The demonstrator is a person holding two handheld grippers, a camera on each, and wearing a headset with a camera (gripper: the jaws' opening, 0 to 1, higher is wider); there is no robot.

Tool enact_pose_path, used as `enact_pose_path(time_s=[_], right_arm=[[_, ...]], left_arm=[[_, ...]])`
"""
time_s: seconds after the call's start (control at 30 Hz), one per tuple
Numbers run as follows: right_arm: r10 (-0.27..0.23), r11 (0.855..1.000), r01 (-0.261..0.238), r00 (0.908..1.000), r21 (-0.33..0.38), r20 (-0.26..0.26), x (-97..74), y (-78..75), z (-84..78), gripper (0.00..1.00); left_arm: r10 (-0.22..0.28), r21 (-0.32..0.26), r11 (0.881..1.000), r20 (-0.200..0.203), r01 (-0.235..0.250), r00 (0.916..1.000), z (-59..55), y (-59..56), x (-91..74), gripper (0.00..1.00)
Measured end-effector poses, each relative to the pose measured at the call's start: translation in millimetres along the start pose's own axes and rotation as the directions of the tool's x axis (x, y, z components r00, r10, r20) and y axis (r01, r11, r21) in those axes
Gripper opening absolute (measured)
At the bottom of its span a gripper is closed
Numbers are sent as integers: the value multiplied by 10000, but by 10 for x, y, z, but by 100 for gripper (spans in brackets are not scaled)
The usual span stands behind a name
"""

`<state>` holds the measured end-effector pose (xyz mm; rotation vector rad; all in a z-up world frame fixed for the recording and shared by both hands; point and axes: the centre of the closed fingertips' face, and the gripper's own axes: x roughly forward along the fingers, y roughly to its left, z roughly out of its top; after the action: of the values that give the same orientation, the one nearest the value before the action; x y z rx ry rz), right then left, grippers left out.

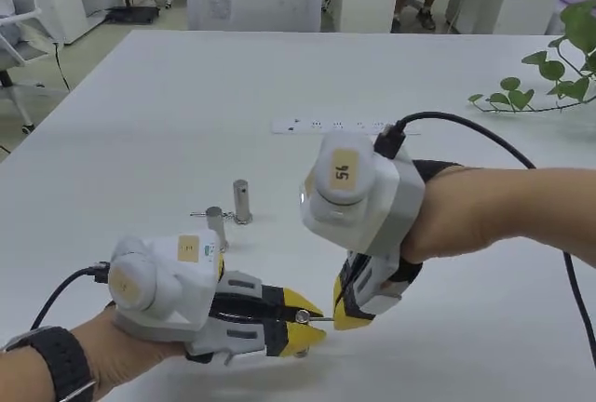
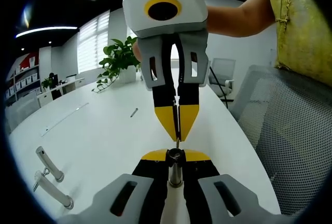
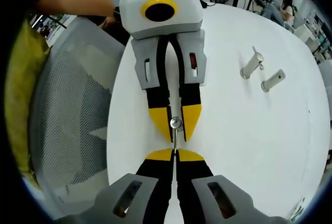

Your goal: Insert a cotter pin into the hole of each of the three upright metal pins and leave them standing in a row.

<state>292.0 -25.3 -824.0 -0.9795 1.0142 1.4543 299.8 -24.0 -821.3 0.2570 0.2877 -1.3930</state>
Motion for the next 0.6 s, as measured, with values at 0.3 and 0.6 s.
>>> enact_pose_path(time_s=[0.3, 0.6], right_arm=[[50, 10000, -50, 10000, -78, -22, 18, -2, 31, 1], [46, 9997, -47, 10000, -227, -23, 35, 7, 72, 1]], left_arm=[[2, 1, 10000, 52, -2, 10000, 0, 4, 9, 7], [19, 18, 10000, 53, -20, 10000, -5, -1, 12, 7]])
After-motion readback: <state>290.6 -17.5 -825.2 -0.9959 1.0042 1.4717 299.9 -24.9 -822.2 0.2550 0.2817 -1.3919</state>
